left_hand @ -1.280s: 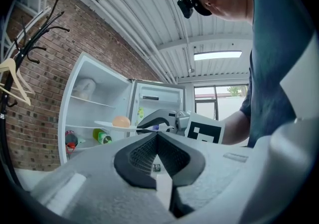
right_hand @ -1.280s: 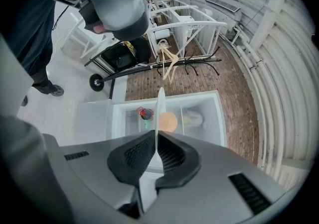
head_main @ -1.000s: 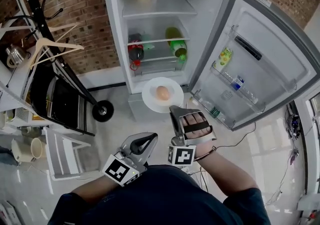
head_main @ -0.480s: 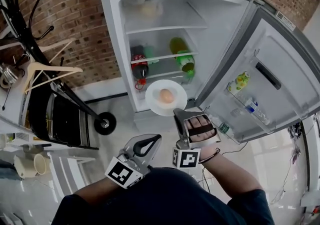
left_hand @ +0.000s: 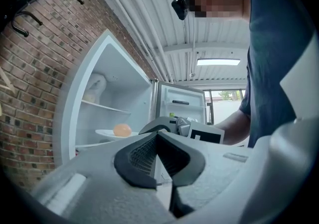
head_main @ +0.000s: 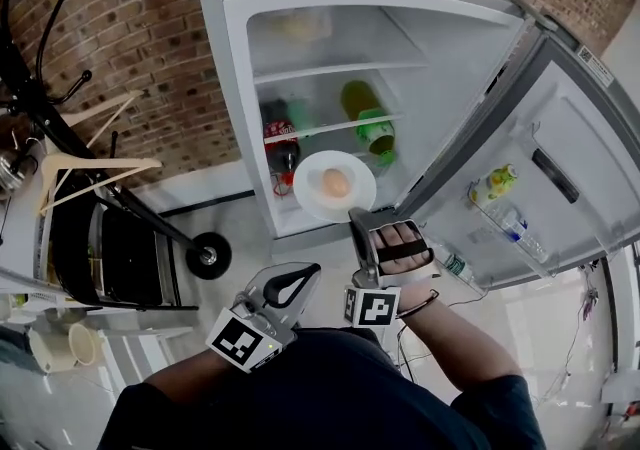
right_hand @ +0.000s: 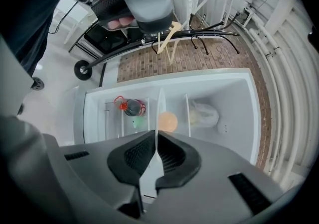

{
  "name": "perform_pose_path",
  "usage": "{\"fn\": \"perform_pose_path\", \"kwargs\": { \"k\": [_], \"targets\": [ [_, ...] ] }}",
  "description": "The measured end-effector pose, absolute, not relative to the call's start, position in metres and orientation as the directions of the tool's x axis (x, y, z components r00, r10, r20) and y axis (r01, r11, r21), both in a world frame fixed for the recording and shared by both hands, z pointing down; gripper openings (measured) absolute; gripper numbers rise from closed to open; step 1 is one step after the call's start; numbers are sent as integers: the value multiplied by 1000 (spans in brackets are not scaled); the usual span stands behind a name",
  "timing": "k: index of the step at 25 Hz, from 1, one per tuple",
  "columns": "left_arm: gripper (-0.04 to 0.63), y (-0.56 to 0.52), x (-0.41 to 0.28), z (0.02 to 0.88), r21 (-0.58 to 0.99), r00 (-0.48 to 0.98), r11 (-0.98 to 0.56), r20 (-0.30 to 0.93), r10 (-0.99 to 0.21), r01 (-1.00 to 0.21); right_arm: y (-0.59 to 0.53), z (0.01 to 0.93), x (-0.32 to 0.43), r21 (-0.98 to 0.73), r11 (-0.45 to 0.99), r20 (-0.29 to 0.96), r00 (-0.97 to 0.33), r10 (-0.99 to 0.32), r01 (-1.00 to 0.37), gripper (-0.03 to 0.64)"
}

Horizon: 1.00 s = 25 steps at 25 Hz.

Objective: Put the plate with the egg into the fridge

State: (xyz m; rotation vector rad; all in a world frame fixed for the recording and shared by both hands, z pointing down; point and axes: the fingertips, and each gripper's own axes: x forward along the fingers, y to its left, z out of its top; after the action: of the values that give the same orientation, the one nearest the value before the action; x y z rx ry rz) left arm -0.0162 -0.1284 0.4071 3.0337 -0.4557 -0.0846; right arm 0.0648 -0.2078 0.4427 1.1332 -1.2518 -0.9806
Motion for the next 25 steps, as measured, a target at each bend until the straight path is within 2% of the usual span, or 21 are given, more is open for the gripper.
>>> {"fn": "perform_pose_path", "kwargs": {
  "k": [7,25],
  "targets": [
    [3,-149,-4,407,93,941,-939,-41,-337,-332,-235,459,79,971,235,238,68,-969,-43,21],
    [3,-188,15,405,86,889,-889,-57,-455,-449,-315,481,109,966,260,259,27,-965,14,21]
  ]
}}
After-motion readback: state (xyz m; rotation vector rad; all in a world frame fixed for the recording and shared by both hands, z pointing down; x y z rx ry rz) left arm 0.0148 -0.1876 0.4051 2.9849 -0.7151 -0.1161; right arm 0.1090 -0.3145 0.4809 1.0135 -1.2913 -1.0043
